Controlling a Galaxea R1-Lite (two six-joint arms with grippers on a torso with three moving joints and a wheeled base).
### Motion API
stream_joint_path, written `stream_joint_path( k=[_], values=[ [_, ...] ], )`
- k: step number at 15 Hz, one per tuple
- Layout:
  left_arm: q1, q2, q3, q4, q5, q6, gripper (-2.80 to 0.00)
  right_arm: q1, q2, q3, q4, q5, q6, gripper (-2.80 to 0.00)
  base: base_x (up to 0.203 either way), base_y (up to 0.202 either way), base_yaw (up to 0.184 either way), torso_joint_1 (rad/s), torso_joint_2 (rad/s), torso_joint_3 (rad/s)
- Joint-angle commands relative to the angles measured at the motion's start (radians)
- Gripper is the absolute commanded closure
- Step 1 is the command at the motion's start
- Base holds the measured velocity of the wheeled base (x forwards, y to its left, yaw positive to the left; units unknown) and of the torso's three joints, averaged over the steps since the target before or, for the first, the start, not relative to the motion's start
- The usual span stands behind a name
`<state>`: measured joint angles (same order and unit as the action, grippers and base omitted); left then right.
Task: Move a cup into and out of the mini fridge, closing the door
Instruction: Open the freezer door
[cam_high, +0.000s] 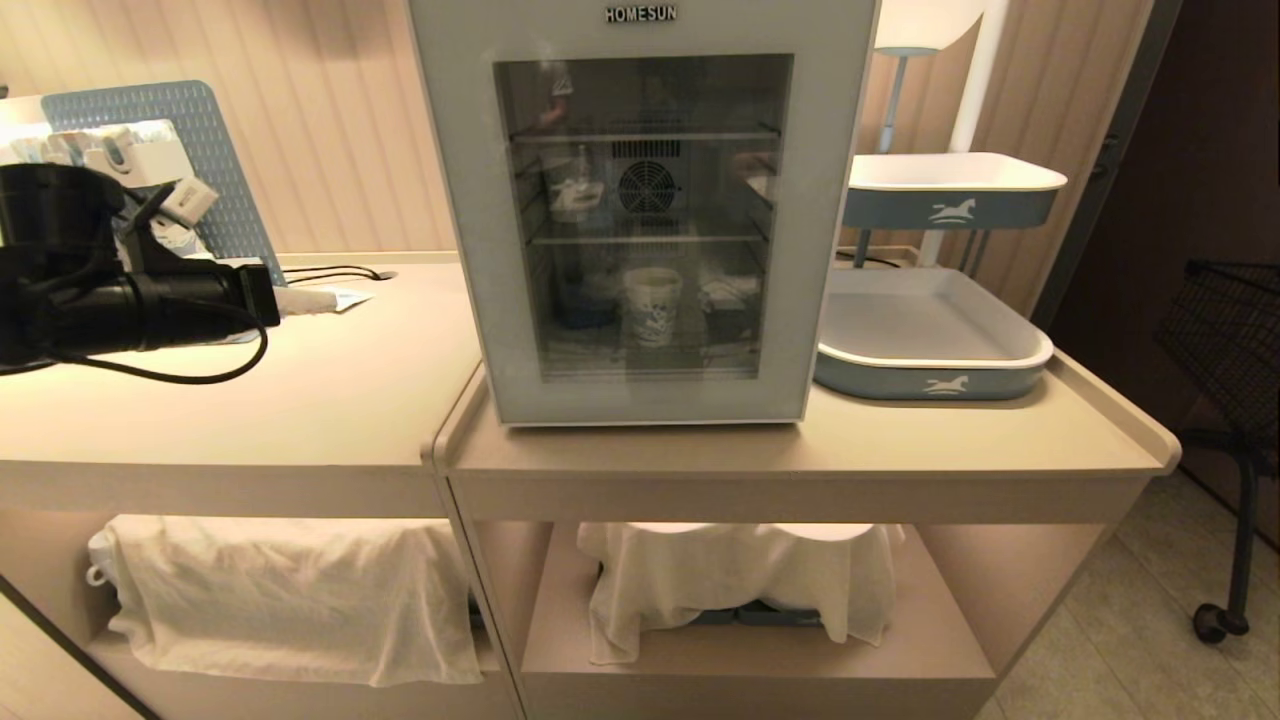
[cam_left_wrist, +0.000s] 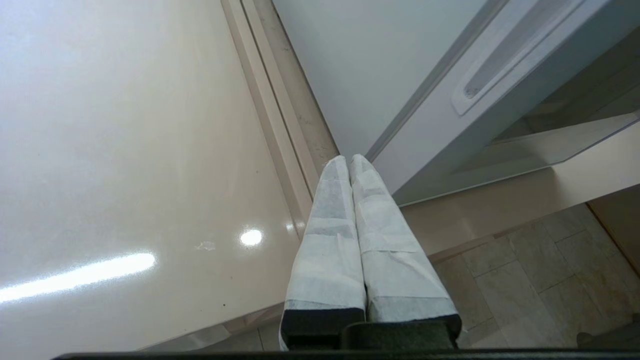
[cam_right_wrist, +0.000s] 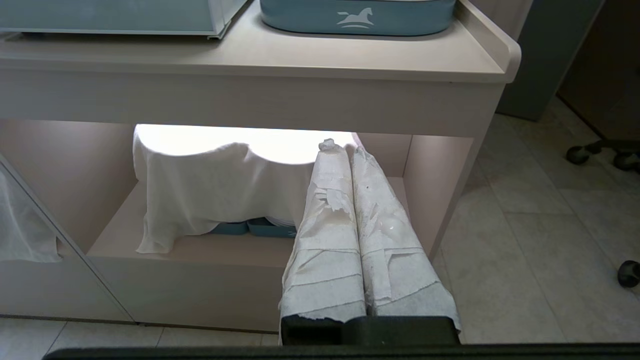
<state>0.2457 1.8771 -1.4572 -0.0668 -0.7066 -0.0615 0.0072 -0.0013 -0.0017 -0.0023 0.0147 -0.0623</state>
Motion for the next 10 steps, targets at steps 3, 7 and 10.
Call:
stream_joint_path(
  k=[3, 7, 10],
  values=[
    [-0.001, 0.026, 0.008, -0.009, -0.002, 0.004, 0.0, 0.0, 0.0, 0.0, 0.001, 0.001, -0.001, 0.0, 0.0, 0.0, 0.0, 0.0, 0.0, 0.0],
    [-0.026, 0.031, 0.028, -0.066, -0.011, -0.003, 0.0, 0.0, 0.0, 0.0, 0.001, 0.001, -0.001, 0.0, 0.0, 0.0, 0.0, 0.0, 0.0, 0.0],
    [-0.052, 0.043, 0.029, -0.067, -0.007, -0.001, 0.0, 0.0, 0.0, 0.0, 0.001, 0.001, -0.001, 0.0, 0.0, 0.0, 0.0, 0.0, 0.0, 0.0]
  ],
)
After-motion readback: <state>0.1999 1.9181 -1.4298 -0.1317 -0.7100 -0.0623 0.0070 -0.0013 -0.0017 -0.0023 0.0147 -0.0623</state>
